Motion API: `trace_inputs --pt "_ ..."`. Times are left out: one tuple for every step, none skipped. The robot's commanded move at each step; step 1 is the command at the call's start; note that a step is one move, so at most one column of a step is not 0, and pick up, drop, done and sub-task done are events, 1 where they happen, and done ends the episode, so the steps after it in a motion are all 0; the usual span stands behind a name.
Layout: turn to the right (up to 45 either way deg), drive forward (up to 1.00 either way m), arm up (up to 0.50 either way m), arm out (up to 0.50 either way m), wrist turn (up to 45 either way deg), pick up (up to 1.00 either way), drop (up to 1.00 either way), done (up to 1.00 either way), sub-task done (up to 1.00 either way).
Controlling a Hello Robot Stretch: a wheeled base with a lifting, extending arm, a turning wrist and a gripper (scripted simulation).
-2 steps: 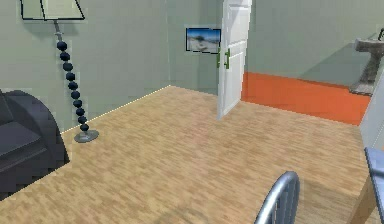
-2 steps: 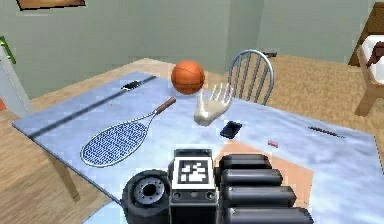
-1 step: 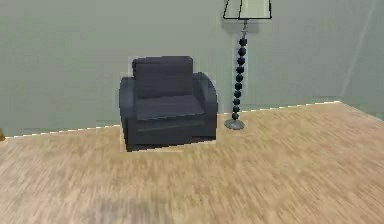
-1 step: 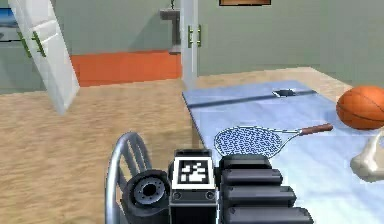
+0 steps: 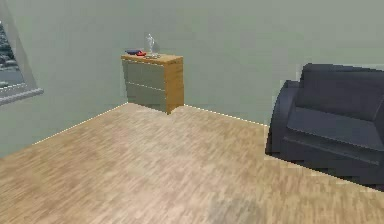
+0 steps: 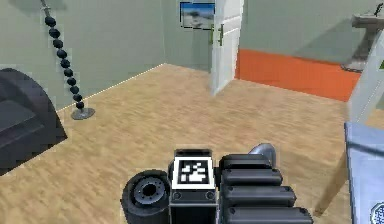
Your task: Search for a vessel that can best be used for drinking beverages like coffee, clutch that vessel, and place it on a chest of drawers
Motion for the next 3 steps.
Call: trace_inputs --pt "0.0 0.45 0.00 0.00 0.0 0.00 0.00 0.00 0.00" --pt "-21.0 0.00 0.00 0.00 0.0 0.00 0.00 0.00 0.00" --pt "0.0 1.00 0.00 0.00 0.0 0.00 0.00 0.00 0.00"
